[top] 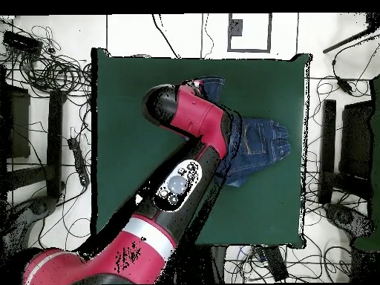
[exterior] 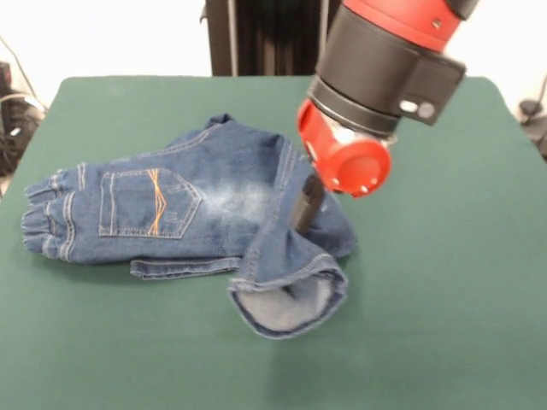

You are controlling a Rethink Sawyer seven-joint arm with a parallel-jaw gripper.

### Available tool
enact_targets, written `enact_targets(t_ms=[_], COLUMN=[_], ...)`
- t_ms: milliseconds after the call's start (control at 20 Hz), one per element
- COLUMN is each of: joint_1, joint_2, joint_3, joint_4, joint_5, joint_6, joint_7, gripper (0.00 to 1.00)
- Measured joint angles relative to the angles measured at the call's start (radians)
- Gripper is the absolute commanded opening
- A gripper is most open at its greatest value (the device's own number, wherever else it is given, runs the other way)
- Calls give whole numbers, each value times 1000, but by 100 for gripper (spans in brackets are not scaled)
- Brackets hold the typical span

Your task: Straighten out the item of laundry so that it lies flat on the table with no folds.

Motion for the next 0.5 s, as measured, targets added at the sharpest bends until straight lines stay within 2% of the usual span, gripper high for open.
enact_targets(t_ms=[150, 500], joint_1=[20, 45], joint_2=[34, 133], joint_3=[-14, -78], joint_4=[-14, -66], joint_5=[27, 77], joint_6=[4, 39], joint_7=[45, 235], gripper=[0, 0])
